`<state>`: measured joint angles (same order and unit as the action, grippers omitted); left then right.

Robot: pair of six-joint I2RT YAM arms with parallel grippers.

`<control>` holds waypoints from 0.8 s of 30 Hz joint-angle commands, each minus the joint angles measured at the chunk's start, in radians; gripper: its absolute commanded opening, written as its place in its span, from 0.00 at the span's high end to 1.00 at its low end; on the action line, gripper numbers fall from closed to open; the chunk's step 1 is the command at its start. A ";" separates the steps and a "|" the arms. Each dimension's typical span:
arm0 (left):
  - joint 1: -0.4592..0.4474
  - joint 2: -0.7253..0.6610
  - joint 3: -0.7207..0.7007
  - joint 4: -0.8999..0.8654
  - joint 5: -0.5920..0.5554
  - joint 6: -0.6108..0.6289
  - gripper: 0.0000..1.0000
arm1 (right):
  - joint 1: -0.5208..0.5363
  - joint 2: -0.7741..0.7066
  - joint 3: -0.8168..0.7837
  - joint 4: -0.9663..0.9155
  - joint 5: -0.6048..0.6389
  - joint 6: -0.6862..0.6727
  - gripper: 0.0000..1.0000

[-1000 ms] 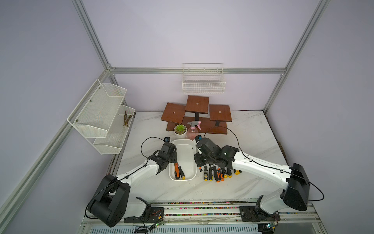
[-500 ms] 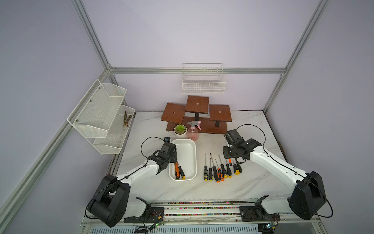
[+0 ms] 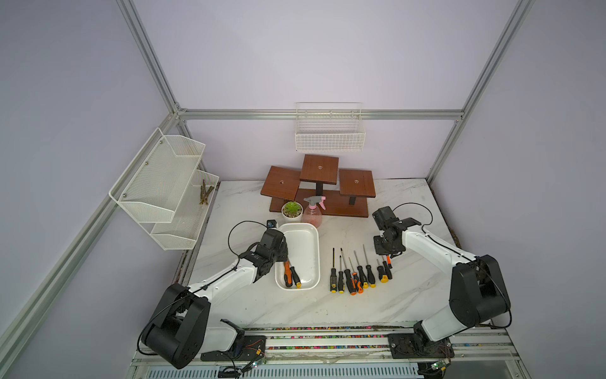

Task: Take out the screwdriver from the storage box
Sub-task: Place the screwdriver at the center of the board.

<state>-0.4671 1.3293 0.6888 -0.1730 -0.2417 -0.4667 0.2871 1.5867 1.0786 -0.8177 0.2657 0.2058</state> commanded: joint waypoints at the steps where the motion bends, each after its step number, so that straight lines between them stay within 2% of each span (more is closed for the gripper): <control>1: -0.002 -0.021 -0.003 0.073 0.011 0.014 1.00 | -0.025 0.019 -0.008 -0.011 0.033 -0.040 1.00; 11: -0.002 -0.008 0.007 0.082 0.018 0.011 1.00 | -0.093 0.063 -0.031 0.000 -0.006 -0.077 1.00; 24: -0.002 -0.010 0.012 0.075 0.013 0.011 1.00 | -0.114 0.143 -0.018 0.014 -0.049 -0.087 1.00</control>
<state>-0.4671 1.3293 0.6888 -0.1570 -0.2382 -0.4667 0.1806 1.7187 1.0542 -0.8124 0.2291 0.1295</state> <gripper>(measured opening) 0.085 0.154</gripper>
